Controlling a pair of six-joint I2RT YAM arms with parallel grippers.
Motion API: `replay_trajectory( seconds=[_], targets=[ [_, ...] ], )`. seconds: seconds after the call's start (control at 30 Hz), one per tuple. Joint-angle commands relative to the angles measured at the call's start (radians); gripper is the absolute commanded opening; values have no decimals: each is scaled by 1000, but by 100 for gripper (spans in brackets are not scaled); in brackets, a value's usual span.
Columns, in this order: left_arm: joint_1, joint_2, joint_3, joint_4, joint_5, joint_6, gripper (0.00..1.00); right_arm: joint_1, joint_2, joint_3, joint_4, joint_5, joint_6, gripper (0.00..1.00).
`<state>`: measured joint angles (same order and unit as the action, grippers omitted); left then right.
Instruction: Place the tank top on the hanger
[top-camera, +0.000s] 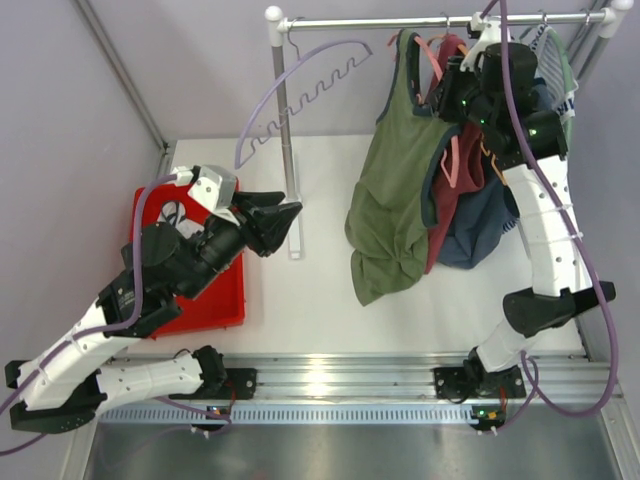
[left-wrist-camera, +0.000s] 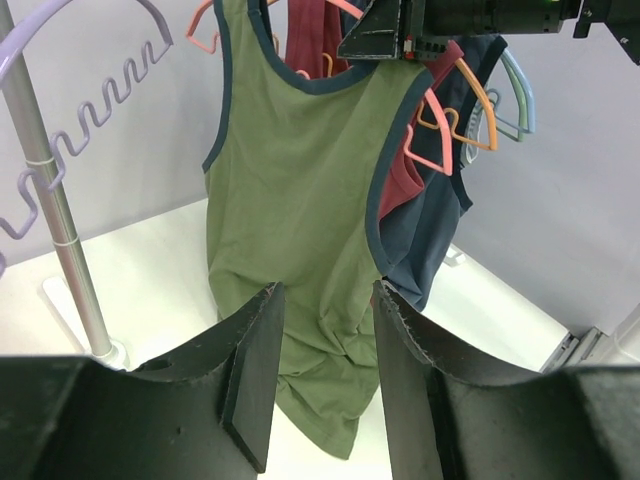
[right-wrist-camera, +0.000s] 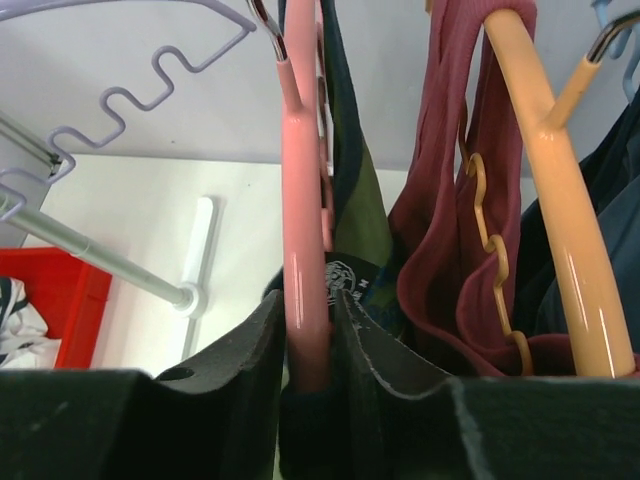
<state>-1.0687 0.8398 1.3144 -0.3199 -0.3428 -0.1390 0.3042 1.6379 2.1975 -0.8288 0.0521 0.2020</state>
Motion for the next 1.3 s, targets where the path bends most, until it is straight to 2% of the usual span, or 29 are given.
replay_trajectory(
  seconds=[0.0,0.03,0.1,0.13,0.4,0.5,0.67,0.93,1.27],
  targets=[
    [-2,-8,-4,13,-19,6,46,-14,-72,-2,125,12,-13,27],
    [-2,-8,-4,15,-21,4,47,-14,-76,-16,131,14,-9,37],
    [-2,-7,-6,15,-21,3,47,-14,-95,-25,137,14,-6,44],
    [-2,-4,-6,15,-21,1,47,-14,-101,-30,140,14,-4,51],
    [0,-5,-17,10,-27,-13,47,-14,-211,-100,146,-3,14,77],
    [0,-8,-26,8,-32,-17,47,-14,-292,-169,154,-37,31,81],
    [-2,-11,-46,-8,-42,-31,47,-14,-499,-393,189,-150,76,100],
    [-2,-51,-124,-50,-85,-79,47,-14,-905,-844,162,-184,148,100],
    [0,-103,-378,-88,-119,-234,45,-14,-1213,-1311,91,-213,257,100]
  ],
)
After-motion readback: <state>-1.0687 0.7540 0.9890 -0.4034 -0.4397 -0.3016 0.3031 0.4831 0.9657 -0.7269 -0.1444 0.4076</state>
